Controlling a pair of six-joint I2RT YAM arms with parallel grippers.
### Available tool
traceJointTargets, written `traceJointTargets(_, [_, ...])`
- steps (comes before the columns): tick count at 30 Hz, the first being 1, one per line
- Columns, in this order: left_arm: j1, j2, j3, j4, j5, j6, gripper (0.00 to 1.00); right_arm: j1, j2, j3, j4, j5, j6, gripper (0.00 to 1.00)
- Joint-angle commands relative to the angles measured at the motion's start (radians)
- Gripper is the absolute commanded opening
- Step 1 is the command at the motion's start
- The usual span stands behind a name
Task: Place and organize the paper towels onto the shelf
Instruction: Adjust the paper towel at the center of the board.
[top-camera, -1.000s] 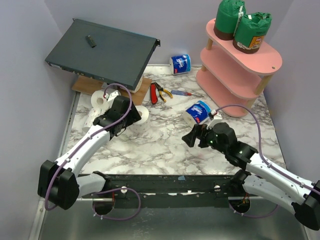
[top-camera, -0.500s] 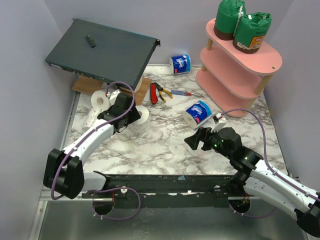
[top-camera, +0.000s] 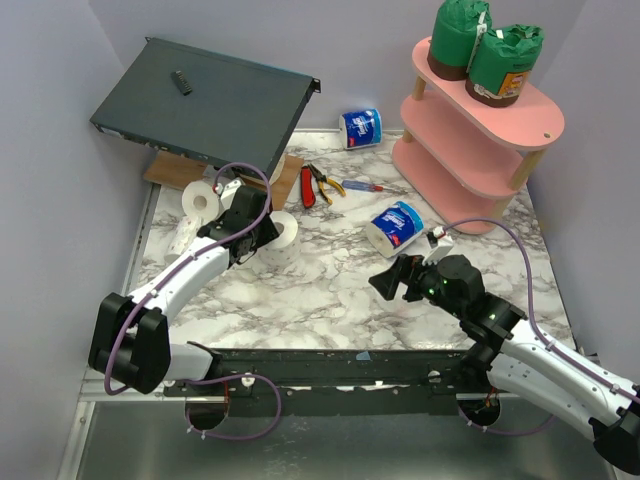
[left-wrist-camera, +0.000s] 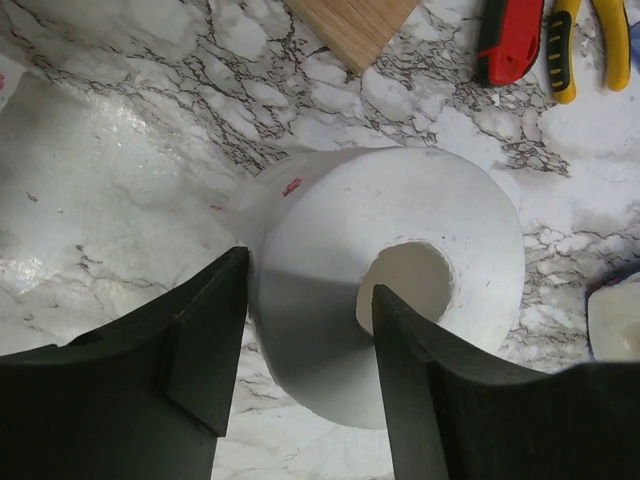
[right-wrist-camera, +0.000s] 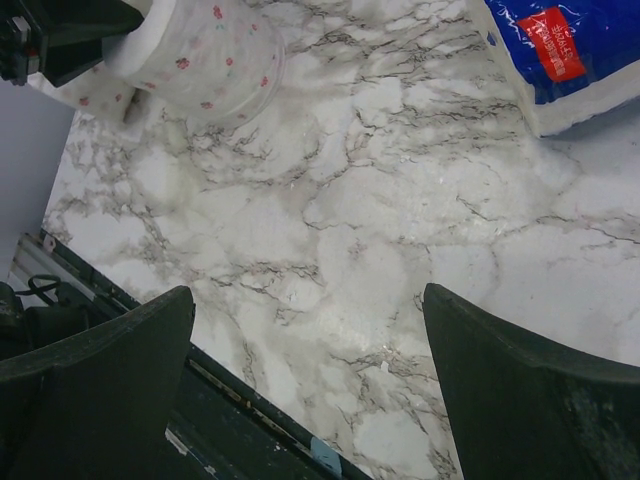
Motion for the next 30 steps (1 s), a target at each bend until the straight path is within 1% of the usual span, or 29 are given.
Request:
traceJointTargets(1, [0.005, -0.001, -0.024, 0.023, 0.03, 0.017, 0.5, 0.007, -0.014, 0.009, -0.03, 0.015, 0.014, 1.0])
traceJointTargets(8, [0.005, -0.063, -0.058, 0.036, 0.045, 0.028, 0.35, 0.007, -0.029, 0.025, -0.05, 0.045, 0.025, 1.0])
traceJointTargets(12, [0.005, -0.11, -0.082, 0.041, 0.079, 0.034, 0.26, 0.007, -0.06, 0.027, -0.069, 0.126, 0.095, 1.0])
traceJointTargets(15, [-0.003, -0.163, -0.119, 0.049, 0.112, 0.025, 0.23, 0.007, -0.115, 0.013, -0.062, 0.175, 0.118, 1.0])
traceJointTargets(17, [-0.022, -0.203, -0.141, 0.05, 0.127, 0.022, 0.22, 0.008, -0.158, 0.007, -0.042, 0.141, 0.067, 1.0])
traceJointTargets(20, [-0.081, -0.257, -0.157, 0.038, 0.124, 0.019, 0.21, 0.007, -0.185, 0.03, -0.041, 0.051, -0.021, 1.0])
traceJointTargets(24, [-0.201, -0.295, -0.147, 0.024, 0.091, -0.002, 0.2, 0.007, -0.114, 0.079, -0.084, 0.014, -0.056, 1.0])
traceJointTargets(27, [-0.292, -0.277, -0.122, 0.023, 0.071, -0.02, 0.2, 0.007, -0.047, 0.101, -0.095, -0.009, -0.064, 1.0])
traceJointTargets(30, [-0.357, -0.233, -0.101, 0.035, 0.056, -0.027, 0.21, 0.007, -0.026, 0.115, -0.101, -0.002, -0.064, 1.0])
